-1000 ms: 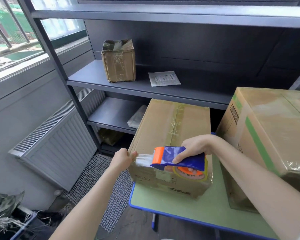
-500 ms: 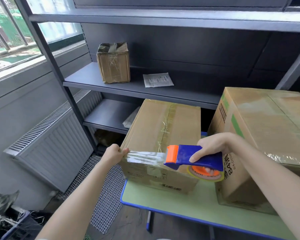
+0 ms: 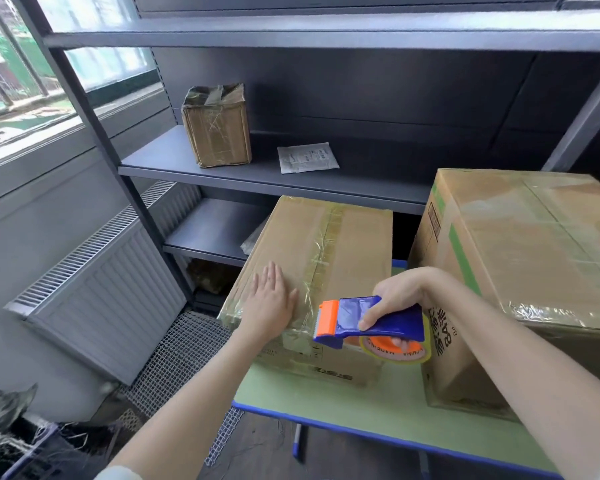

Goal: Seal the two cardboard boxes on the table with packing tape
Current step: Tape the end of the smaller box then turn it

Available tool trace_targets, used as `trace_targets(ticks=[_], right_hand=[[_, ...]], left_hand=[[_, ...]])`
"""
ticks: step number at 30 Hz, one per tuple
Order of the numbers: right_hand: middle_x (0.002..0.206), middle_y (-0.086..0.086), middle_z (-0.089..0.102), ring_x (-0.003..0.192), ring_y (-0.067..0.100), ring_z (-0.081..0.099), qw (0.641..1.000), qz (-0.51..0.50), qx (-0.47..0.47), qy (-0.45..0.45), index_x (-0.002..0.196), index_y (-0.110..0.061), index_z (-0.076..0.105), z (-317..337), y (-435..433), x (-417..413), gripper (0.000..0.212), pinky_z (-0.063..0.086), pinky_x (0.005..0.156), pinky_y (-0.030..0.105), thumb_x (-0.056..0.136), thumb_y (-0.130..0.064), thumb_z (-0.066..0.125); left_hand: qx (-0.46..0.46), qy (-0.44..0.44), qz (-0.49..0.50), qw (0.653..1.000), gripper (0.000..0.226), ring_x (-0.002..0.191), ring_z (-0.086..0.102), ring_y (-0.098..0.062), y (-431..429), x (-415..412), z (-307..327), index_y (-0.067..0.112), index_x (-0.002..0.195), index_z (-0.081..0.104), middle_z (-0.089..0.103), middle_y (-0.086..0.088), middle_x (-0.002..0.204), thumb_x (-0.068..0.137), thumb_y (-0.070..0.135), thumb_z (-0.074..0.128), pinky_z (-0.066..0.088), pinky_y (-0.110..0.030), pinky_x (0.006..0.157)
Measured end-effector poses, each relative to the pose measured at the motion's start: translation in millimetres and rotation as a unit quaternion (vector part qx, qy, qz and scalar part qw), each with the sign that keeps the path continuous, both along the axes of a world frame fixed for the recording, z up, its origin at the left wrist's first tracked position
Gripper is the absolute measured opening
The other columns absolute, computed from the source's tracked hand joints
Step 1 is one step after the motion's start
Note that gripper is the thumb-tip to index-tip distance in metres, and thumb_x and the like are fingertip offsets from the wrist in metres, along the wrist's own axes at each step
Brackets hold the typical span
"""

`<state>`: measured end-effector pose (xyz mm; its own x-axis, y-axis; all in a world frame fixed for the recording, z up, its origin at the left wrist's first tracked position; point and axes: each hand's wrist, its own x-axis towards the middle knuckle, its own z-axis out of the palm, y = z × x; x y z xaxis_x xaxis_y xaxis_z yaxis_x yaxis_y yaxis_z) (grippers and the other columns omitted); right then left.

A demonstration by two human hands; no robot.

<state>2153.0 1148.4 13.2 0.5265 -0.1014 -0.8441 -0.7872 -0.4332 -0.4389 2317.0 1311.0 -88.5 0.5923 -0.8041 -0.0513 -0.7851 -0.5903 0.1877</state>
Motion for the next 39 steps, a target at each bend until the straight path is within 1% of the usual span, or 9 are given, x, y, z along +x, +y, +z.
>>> trace_targets(ticks=[3,8,12,17,19,23,28,33,39], right_hand=[[0.063,0.003,0.07,0.054,0.014,0.067,1.0,0.014,-0.01,0.016,0.087,-0.009,0.059,1.1,1.6,5.5,0.033,0.055,0.06,0.025,0.08,-0.04,0.069],[0.065,0.003,0.07,0.056,0.014,0.067,0.999,0.029,-0.014,0.033,0.091,-0.009,0.06,3.9,6.3,17.6,0.035,0.055,0.063,0.026,0.081,-0.041,0.068],[0.067,0.005,0.071,0.057,0.015,0.067,0.999,0.022,-0.003,0.023,0.091,-0.008,0.061,4.3,12.9,29.7,0.037,0.056,0.062,0.025,0.08,-0.042,0.069],[0.063,-0.003,0.07,0.055,0.011,0.066,0.998,0.024,-0.049,-0.019,0.084,-0.013,0.062,-3.8,32.7,45.4,0.037,0.054,0.056,0.02,0.077,-0.049,0.07],[0.062,-0.002,0.07,0.055,0.011,0.066,0.999,0.008,-0.035,-0.018,0.085,-0.012,0.062,-3.5,34.0,42.5,0.037,0.054,0.058,0.022,0.078,-0.048,0.069],[0.065,-0.002,0.069,0.058,0.012,0.065,0.999,-0.022,-0.033,-0.029,0.087,-0.013,0.062,-10.8,34.0,26.1,0.036,0.053,0.06,0.022,0.077,-0.047,0.07],[0.063,0.004,0.069,0.058,0.015,0.066,0.999,-0.036,-0.001,-0.026,0.077,-0.009,0.062,-3.2,23.4,-3.9,0.035,0.052,0.058,0.023,0.078,-0.043,0.07],[0.07,0.008,0.07,0.061,0.017,0.067,0.998,-0.059,0.018,-0.032,0.093,-0.005,0.058,-2.7,17.2,-31.4,0.04,0.054,0.06,0.024,0.082,-0.042,0.067],[0.069,0.011,0.069,0.057,0.017,0.066,0.998,-0.065,0.011,-0.012,0.088,-0.003,0.057,7.3,7.0,-58.2,0.037,0.053,0.056,0.024,0.082,-0.039,0.068]], left_hand=[[0.042,-0.024,-0.004,0.999,0.069,0.145,-0.011,-0.021,-6.8,-3.8,-13.1,0.001,0.147,-0.009,-0.009,-0.013,0.157,0.099,0.048,0.01,-0.009,-0.036,0.117],[0.035,-0.023,-0.012,0.999,0.073,0.144,-0.013,-0.018,-1.4,5.8,-19.4,0.004,0.147,-0.011,-0.011,-0.011,0.157,0.097,0.053,0.009,-0.012,-0.033,0.115],[0.044,-0.013,-0.024,0.999,0.077,0.144,-0.014,-0.019,3.6,23.6,-15.4,0.003,0.146,-0.013,-0.014,-0.011,0.156,0.095,0.057,0.009,-0.014,-0.03,0.113],[0.058,0.004,-0.032,0.998,0.082,0.143,-0.015,-0.018,12.7,45.9,-10.2,0.003,0.146,-0.013,-0.015,-0.012,0.156,0.094,0.06,0.014,-0.012,-0.03,0.115],[0.057,-0.001,-0.034,0.998,0.092,0.143,-0.016,-0.017,14.8,45.9,-8.6,0.003,0.146,-0.014,-0.017,-0.011,0.155,0.085,0.07,0.006,-0.013,-0.03,0.115],[0.048,-0.013,-0.049,0.998,0.135,0.143,-0.017,-0.017,18.7,37.3,-8.3,0.004,0.146,-0.014,-0.019,-0.007,0.154,0.044,0.092,-0.025,-0.011,-0.033,0.117],[0.043,0.001,-0.052,0.998,0.142,0.143,-0.017,-0.017,17.9,42.0,-6.9,0.003,0.146,-0.015,-0.018,-0.011,0.155,0.038,0.096,-0.019,-0.013,-0.032,0.116],[0.053,-0.011,-0.062,0.997,0.14,0.143,-0.017,-0.017,19.2,41.1,-8.6,0.004,0.146,-0.015,-0.017,-0.01,0.155,0.043,0.098,-0.012,-0.016,-0.031,0.114],[0.059,-0.004,-0.056,0.997,0.133,0.143,-0.016,-0.017,19.9,45.5,-6.5,0.004,0.146,-0.016,-0.018,-0.01,0.155,0.052,0.096,0.005,-0.013,-0.032,0.115]])
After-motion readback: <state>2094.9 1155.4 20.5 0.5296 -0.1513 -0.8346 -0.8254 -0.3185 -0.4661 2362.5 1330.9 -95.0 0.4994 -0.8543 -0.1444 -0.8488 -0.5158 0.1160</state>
